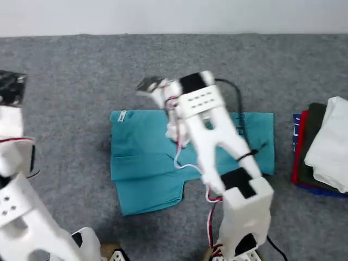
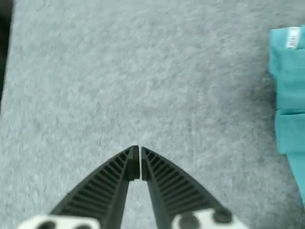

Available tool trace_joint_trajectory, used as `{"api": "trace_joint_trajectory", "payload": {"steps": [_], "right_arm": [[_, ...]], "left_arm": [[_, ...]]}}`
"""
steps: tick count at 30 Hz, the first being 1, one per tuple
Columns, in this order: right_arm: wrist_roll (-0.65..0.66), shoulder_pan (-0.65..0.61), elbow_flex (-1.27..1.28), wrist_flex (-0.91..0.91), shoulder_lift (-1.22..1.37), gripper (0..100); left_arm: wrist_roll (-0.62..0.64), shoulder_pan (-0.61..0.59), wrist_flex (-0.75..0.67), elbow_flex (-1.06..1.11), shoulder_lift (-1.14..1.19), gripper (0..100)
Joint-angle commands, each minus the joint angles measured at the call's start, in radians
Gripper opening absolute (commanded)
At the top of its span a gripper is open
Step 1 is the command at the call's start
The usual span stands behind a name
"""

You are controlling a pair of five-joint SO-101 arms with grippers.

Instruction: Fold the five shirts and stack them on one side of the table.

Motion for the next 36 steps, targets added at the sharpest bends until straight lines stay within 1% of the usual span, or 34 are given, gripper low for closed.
{"api": "trace_joint_trajectory", "payload": {"steps": [1,3,7,14,18,22,23,26,28,33,36], "right_arm": [[-0.055,-0.058,-0.058,-0.019,0.042,22.9],[-0.080,-0.064,-0.068,-0.035,0.081,23.1],[-0.089,-0.067,-0.071,-0.031,0.139,23.1],[-0.091,-0.139,-0.072,-0.042,0.157,23.0],[-0.091,-0.173,-0.071,-0.094,0.165,23.0],[-0.089,-0.173,-0.066,-0.153,0.168,22.9],[-0.089,-0.173,-0.066,-0.157,0.174,22.7],[-0.083,-0.171,-0.069,-0.159,0.216,16.7],[-0.084,-0.171,-0.071,-0.159,0.240,13.1],[-0.083,-0.170,-0.071,-0.156,0.259,12.1],[-0.083,-0.170,-0.084,-0.159,0.251,6.8]], "left_arm": [[0.002,-0.057,0.017,0.041,-0.038,1],[0.002,-0.072,0.017,0.073,-0.055,1],[0.002,-0.071,0.014,0.130,-0.118,1],[0.002,-0.068,-0.086,0.308,-0.276,1],[0.002,-0.068,-0.132,0.407,-0.364,1],[-0.005,-0.068,-0.132,0.456,-0.423,1],[-0.023,-0.068,-0.132,0.469,-0.434,1],[-0.069,-0.068,-0.132,0.506,-0.460,1],[-0.075,-0.068,-0.132,0.521,-0.470,1],[-0.075,-0.068,-0.132,0.536,-0.485,1],[-0.075,-0.068,-0.130,0.538,-0.485,1]]}}
